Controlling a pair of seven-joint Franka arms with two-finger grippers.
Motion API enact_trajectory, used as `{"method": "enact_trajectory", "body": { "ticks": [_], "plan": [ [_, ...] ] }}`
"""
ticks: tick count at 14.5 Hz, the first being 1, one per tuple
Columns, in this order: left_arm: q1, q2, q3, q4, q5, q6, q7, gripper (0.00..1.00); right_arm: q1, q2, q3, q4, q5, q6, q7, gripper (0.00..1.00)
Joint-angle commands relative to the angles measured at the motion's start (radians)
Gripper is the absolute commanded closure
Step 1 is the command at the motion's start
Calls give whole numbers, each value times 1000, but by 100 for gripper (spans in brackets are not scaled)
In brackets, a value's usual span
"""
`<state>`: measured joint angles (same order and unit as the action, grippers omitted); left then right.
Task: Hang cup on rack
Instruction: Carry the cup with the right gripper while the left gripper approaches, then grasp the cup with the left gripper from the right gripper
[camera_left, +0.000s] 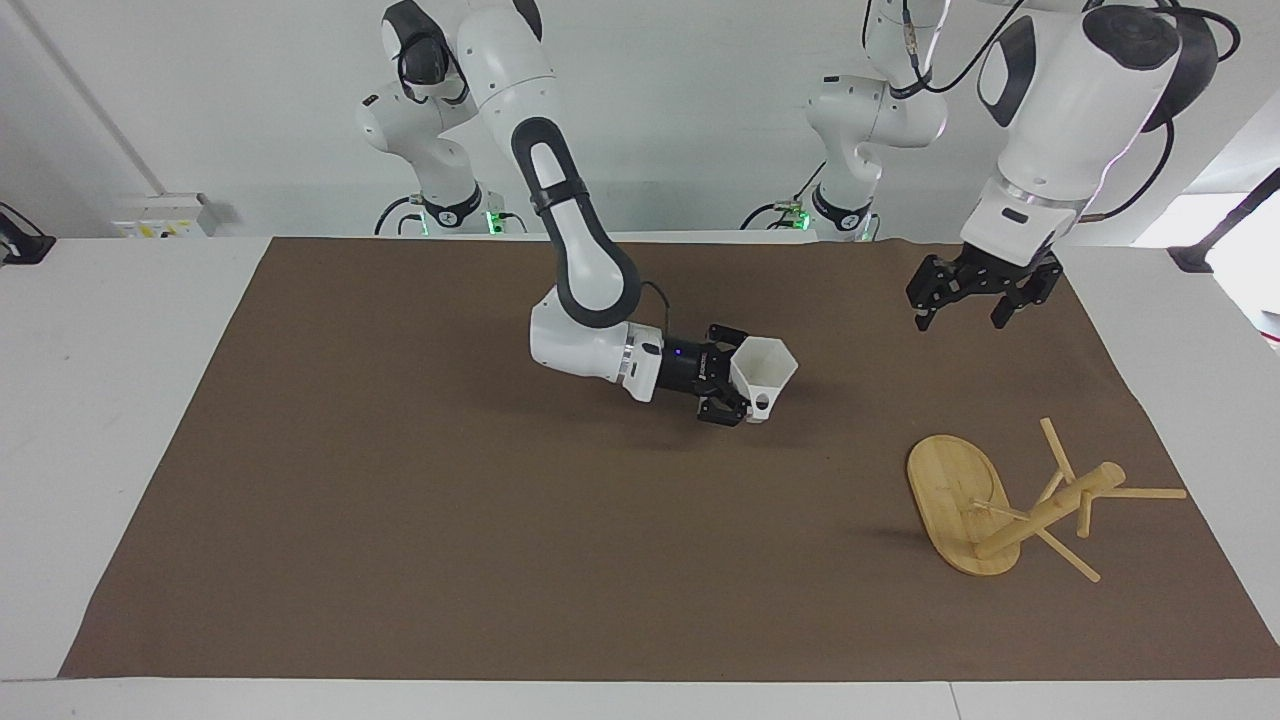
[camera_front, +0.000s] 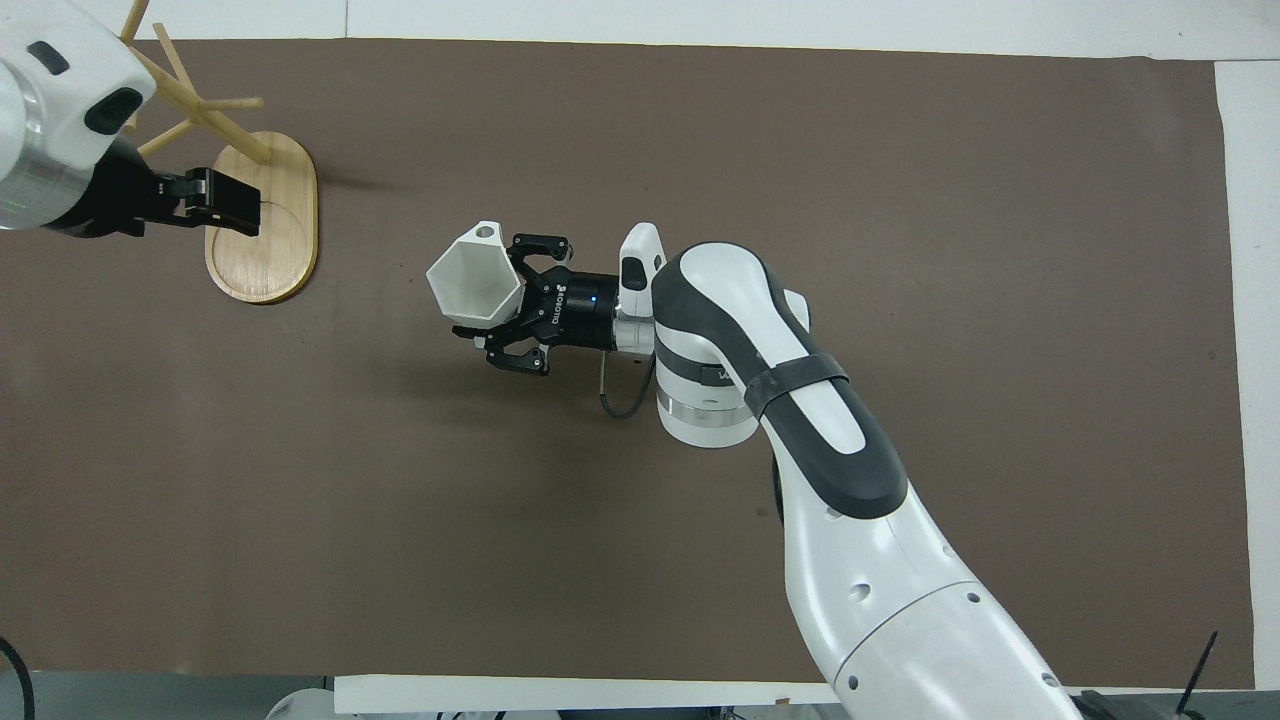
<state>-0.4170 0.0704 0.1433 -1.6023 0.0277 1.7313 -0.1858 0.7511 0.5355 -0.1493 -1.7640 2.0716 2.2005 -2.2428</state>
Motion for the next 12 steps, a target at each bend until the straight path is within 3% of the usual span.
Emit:
{"method": "enact_trajectory", "body": {
  "ticks": [1, 6, 10, 12],
  "plan": [
    [-19, 6, 9, -16, 15, 36, -23, 0, 45, -5, -6, -15, 111, -2, -70, 95],
    [-91, 20, 9, -65, 15, 91, -109, 1, 80, -5, -6, -17, 148, 67, -143, 95],
    [-161, -29, 10, -186, 15, 79, -115, 2, 94, -8, -6, -12, 140, 127, -136, 95],
    [-172, -32, 9, -194, 15, 96, -124, 3, 96, -8, -7, -11, 140, 131, -135, 95]
  ]
}}
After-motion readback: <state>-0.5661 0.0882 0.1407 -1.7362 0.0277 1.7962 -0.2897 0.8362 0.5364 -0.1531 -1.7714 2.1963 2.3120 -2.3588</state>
